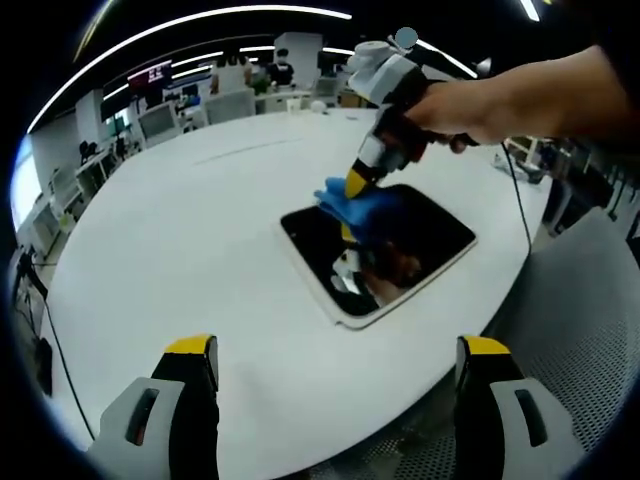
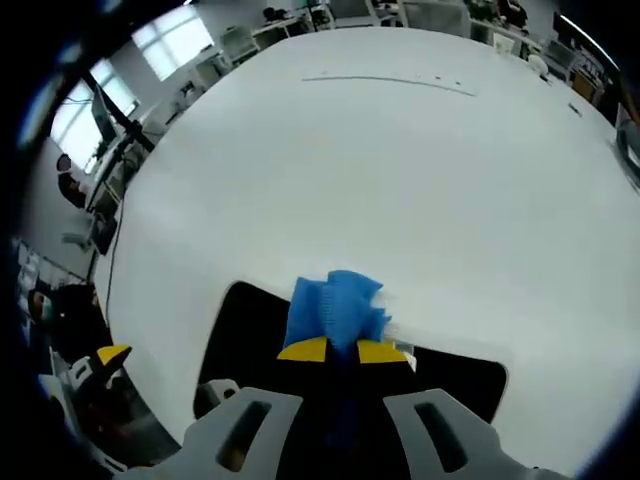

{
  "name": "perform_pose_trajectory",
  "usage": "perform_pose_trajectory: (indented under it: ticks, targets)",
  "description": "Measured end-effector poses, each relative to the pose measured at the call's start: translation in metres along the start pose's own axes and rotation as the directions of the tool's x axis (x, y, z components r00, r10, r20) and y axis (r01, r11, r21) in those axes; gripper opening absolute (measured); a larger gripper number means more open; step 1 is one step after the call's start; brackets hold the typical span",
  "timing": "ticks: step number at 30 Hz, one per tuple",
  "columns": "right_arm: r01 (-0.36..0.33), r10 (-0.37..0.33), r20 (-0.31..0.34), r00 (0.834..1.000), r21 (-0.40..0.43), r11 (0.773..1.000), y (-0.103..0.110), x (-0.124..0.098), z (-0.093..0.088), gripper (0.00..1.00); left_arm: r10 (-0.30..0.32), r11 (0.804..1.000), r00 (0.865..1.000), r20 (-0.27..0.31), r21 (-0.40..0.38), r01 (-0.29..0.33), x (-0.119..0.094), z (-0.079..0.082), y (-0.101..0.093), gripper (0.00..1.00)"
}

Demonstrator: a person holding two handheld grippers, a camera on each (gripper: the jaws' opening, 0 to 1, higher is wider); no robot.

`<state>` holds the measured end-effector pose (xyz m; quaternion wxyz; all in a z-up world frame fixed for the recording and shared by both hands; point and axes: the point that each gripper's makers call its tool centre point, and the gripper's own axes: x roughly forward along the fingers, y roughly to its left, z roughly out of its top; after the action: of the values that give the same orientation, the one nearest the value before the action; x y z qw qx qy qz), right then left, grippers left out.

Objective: Wipe the mirror surface with the cleaning cloth until all visible marks leave the cleaned area.

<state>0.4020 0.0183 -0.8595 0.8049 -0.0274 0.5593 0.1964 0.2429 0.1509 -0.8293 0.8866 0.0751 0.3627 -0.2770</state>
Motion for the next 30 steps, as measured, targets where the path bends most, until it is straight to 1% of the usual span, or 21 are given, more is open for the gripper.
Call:
perform_pose_trajectory:
  ticks: [3,12,16,20,27,30]
  targets:
    - [0.004,-0.004,0.002,1.000,-0.018,1.000,0.0005,-0.0006,-0.0006,0.03,-0.001,1.000,1.000,-0.004,0.004,0.001,0.0002,-0.0003,-0.0005,0.99]
    - [-0.009,0.009,0.005,1.000,-0.016,1.000,0.0019,-0.0036,-0.0023,0.03,0.006,1.000,1.000,-0.008,0.001,-0.006,-0.0003,-0.0014,0.0008,0.99]
    - [-0.022,0.022,0.001,1.000,-0.013,1.000,0.0020,-0.0038,-0.0024,0.03,0.009,1.000,1.000,-0.011,0.006,-0.009,-0.0006,-0.0018,0.0013,0.99]
    - [-0.022,0.022,-0.008,1.000,-0.043,0.999,0.0047,-0.0075,-0.0050,0.02,0.011,1.000,1.000,-0.014,0.004,-0.011,-0.0003,-0.0025,0.0017,0.99]
    - [-0.030,0.030,-0.014,0.999,-0.047,0.998,0.0022,-0.0075,-0.0052,0.02,0.008,1.000,1.000,-0.016,0.018,-0.008,0.0009,-0.0015,0.0012,0.99]
    - [-0.030,0.030,-0.018,0.999,-0.044,0.999,0.0016,-0.0072,-0.0048,0.02,0.011,1.000,1.000,-0.018,0.013,-0.011,0.0008,-0.0020,0.0014,0.99]
